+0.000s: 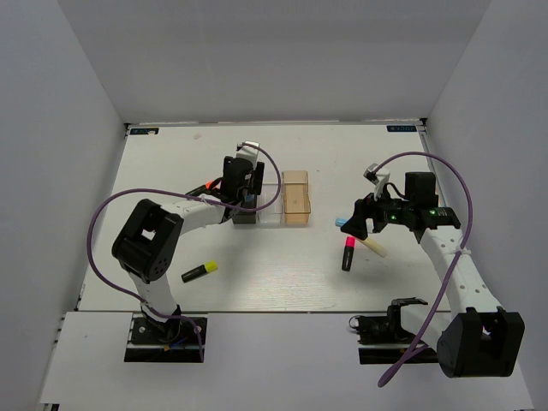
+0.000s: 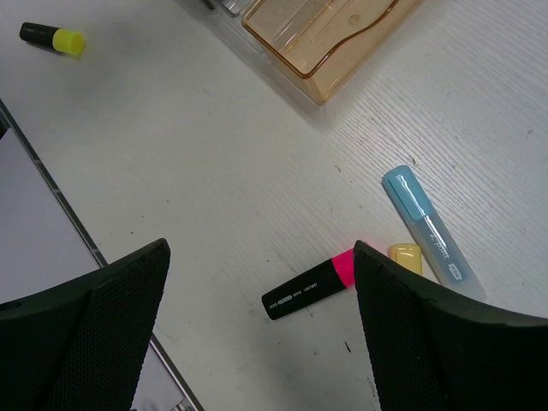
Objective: Sort the stationery into containers
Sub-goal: Place the stationery in the storage box.
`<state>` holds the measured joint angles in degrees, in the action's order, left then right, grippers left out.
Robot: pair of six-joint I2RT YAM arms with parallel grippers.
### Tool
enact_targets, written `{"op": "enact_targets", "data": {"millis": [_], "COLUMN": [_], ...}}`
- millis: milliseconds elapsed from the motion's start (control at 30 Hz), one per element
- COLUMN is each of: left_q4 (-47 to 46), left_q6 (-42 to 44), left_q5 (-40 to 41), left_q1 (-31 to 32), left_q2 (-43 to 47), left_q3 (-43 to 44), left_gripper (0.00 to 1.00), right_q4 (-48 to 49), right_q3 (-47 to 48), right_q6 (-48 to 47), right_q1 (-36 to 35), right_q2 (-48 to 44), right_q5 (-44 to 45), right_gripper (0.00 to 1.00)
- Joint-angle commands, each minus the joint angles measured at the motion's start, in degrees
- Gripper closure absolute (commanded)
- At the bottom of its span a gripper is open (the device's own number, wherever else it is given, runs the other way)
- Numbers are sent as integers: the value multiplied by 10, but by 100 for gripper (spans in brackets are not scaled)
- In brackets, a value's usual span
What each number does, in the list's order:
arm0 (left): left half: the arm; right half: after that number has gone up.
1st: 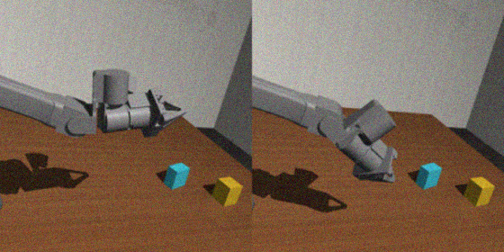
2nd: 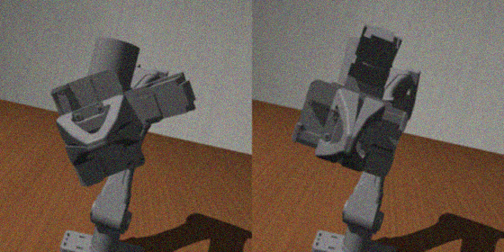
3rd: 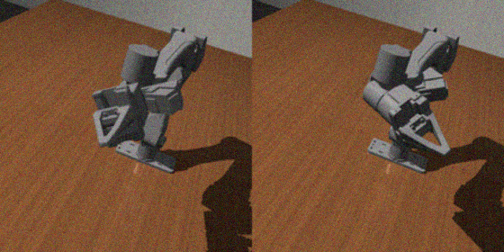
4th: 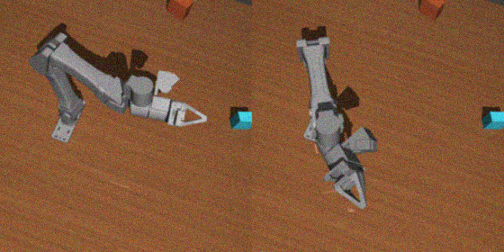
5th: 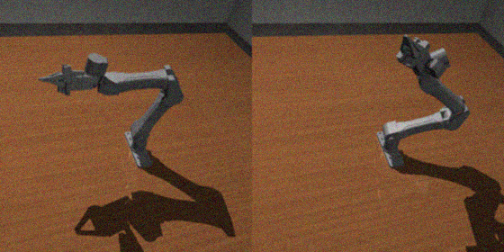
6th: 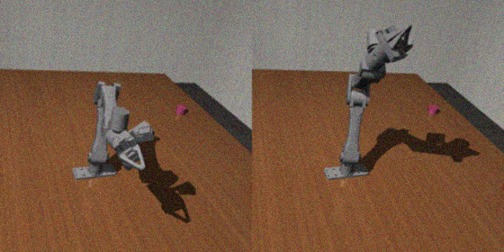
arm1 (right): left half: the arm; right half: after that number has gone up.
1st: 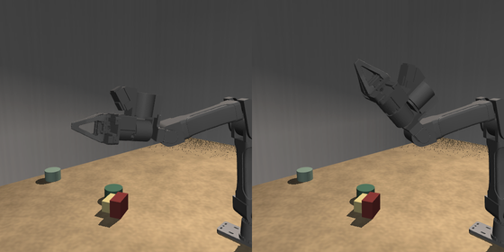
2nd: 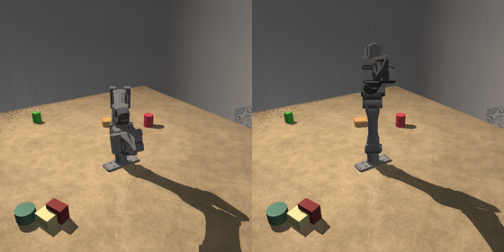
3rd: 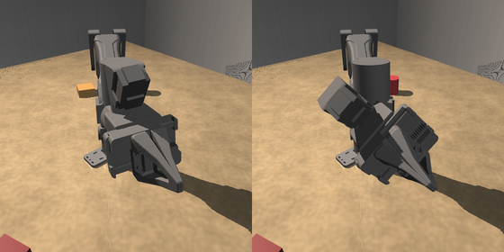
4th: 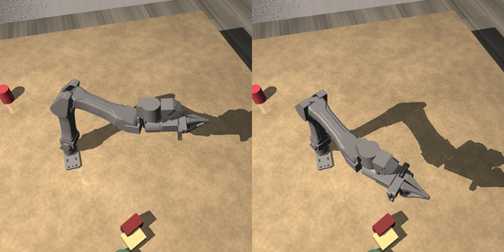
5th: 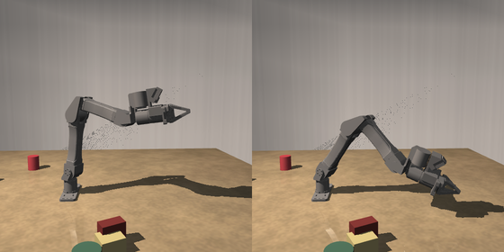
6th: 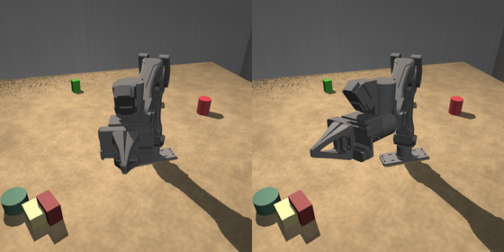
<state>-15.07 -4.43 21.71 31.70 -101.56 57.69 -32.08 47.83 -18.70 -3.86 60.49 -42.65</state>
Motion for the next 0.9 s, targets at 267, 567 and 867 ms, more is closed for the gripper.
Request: {"op": "enact_targets", "data": {"millis": [267, 567, 867], "left_q4": [-18, -11, -7], "left_q6": [-13, -13, -16], "left_q5": [24, 34, 40], "left_q1": [13, 13, 13], "left_q2": [30, 41, 50], "left_q3": [2, -3, -10], "left_gripper": [46, 38, 27], "right_q4": [-4, -5, -5], "right_q3": [-2, -2, -2], "right_q6": [-10, -9, -7], "right_q1": [3, 2, 3], "right_q2": [-3, -5, -6], "right_q5": [-14, -15, -16], "right_gripper": [12, 12, 12]}}
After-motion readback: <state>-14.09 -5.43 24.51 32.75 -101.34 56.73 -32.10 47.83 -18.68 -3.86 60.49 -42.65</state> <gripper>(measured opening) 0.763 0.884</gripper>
